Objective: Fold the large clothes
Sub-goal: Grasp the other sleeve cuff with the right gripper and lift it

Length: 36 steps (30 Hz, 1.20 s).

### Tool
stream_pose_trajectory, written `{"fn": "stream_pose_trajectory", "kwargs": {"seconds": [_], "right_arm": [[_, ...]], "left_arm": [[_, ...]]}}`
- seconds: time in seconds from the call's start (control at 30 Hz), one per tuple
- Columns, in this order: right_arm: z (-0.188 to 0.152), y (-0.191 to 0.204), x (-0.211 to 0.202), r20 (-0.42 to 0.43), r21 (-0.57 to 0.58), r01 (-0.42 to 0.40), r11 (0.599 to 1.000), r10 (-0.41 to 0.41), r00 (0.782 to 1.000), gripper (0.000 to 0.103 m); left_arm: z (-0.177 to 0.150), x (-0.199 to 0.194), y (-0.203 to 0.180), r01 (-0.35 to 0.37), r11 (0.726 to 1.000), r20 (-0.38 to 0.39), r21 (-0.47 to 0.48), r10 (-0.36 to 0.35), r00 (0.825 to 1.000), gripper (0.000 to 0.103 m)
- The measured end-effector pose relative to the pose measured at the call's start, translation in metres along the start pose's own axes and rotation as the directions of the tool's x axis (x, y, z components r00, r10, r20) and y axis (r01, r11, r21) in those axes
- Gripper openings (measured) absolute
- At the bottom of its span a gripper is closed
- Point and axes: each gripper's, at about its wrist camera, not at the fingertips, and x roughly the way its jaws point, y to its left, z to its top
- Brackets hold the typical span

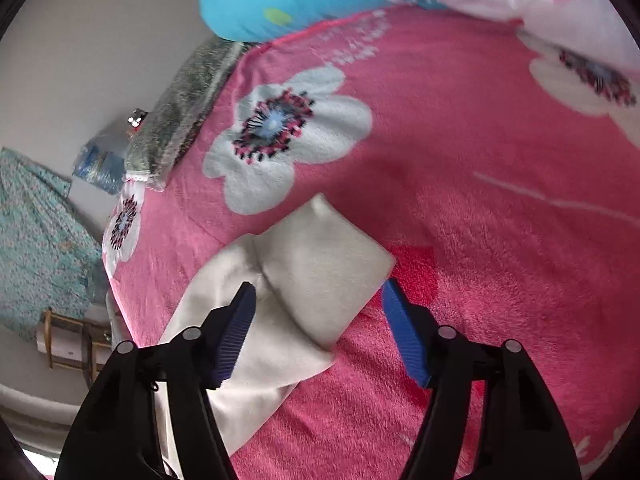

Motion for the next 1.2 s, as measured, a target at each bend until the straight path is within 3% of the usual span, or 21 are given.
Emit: {"fn": "stream_pose_trajectory", "kwargs": {"seconds": [0.2,0.27,0.33,0.5,0.63,0.77,0.9,1.07,1.2], "right_arm": [[-0.004,-0.015,0.02,0.012,0.044,0.028,0.999,-0.029,1.0,0.037],[-0.004,-0.011,0.015,0.033,0.015,0.028,1.0,-0.028,0.999,0.018],[-0.001,-0.007,0.006,0.061,-0.009,0.036,0.999,-0.035,0.998,0.01],[-0.001,0.032,-0.035,0.157,-0.139,0.01,0.99,0.012,0.987,0.009],[-0.012,0.085,-0.082,0.213,-0.282,-0.047,0.958,0.11,0.971,0.008],[-0.035,0.144,-0.13,0.227,-0.424,-0.125,0.897,0.239,0.944,0.008],[-0.074,0.208,-0.172,0.187,-0.565,-0.218,0.796,0.38,0.906,0.008],[-0.13,0.277,-0.199,0.084,-0.685,-0.317,0.656,0.503,0.86,0.008],[-0.182,0.32,-0.196,-0.039,-0.729,-0.4,0.556,0.55,0.834,0.008]], "left_arm": [[0.001,0.0,0.0,-0.001,1.0,-0.002,0.001,0.001,1.0,0.084],[0.001,0.001,0.0,-0.001,1.0,-0.006,0.003,0.001,1.0,0.084],[0.002,0.001,0.0,-0.001,1.0,-0.01,0.005,0.001,1.0,0.084],[0.002,0.001,0.001,0.0,1.0,-0.011,0.005,0.0,1.0,0.085],[0.004,0.001,0.001,0.012,1.0,-0.018,0.003,-0.012,1.0,0.083],[0.004,-0.004,0.007,0.037,0.999,-0.008,-0.013,-0.037,0.999,0.08],[0.001,-0.015,0.017,0.042,0.998,0.015,-0.041,-0.041,0.999,0.073],[-0.008,-0.036,0.031,0.049,0.997,0.058,-0.065,-0.046,0.997,0.064],[-0.017,-0.052,0.048,0.071,0.993,0.083,-0.094,-0.063,0.995,0.052]]}}
